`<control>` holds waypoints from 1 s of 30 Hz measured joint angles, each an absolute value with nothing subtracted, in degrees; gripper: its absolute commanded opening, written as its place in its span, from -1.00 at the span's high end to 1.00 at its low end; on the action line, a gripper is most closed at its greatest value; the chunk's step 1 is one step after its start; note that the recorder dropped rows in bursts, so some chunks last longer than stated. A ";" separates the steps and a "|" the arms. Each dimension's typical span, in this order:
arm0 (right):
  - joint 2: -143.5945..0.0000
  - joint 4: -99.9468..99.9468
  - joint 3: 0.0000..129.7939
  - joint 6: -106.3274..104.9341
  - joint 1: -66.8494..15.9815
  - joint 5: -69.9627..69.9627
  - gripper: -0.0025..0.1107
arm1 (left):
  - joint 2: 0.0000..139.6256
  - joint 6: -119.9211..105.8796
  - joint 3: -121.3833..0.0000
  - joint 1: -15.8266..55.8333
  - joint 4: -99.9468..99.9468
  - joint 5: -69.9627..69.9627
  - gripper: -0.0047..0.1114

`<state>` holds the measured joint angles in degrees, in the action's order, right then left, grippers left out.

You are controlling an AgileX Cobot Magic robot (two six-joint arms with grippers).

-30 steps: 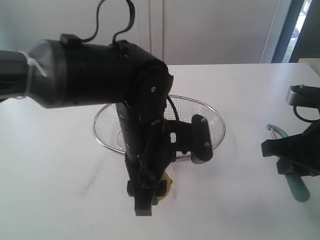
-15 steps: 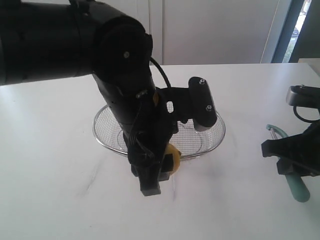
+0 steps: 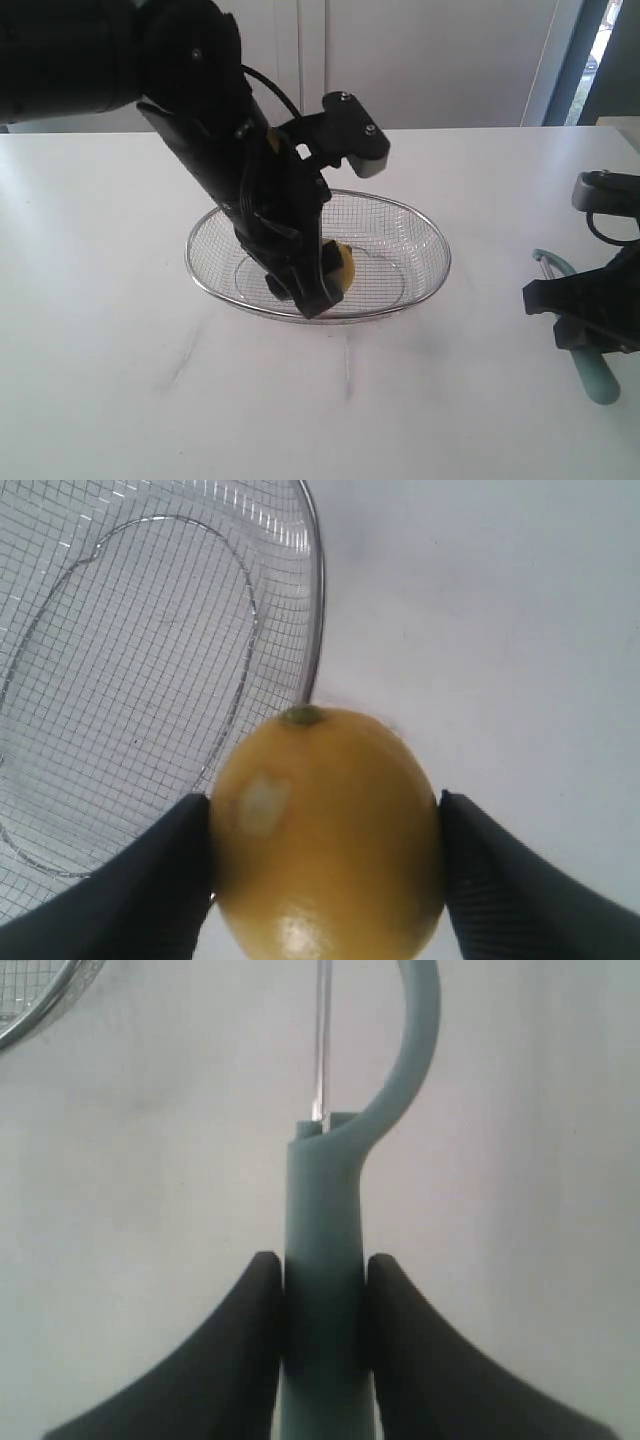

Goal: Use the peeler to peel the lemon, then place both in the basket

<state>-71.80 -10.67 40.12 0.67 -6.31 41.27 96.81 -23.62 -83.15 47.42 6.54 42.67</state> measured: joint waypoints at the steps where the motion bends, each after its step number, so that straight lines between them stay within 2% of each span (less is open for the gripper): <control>1: -71.80 -10.67 40.12 0.67 -6.31 41.27 0.96 | 96.81 -24.65 -83.15 46.40 8.16 42.67 0.92; 17: -71.80 -10.67 40.12 0.67 -6.31 39.65 0.96 | 96.81 -55.20 -83.15 31.88 40.31 42.60 0.92; 25: -71.80 -10.67 40.12 0.67 -6.31 38.94 0.96 | 96.81 -68.70 -83.15 21.07 56.87 52.79 0.92; 30: -71.80 -10.81 40.12 0.67 -6.31 37.82 0.96 | 96.81 -70.99 -80.15 18.65 58.76 54.27 0.92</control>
<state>-71.80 -10.81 40.12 0.67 -6.31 37.82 96.81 -70.99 -80.15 18.65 58.76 54.27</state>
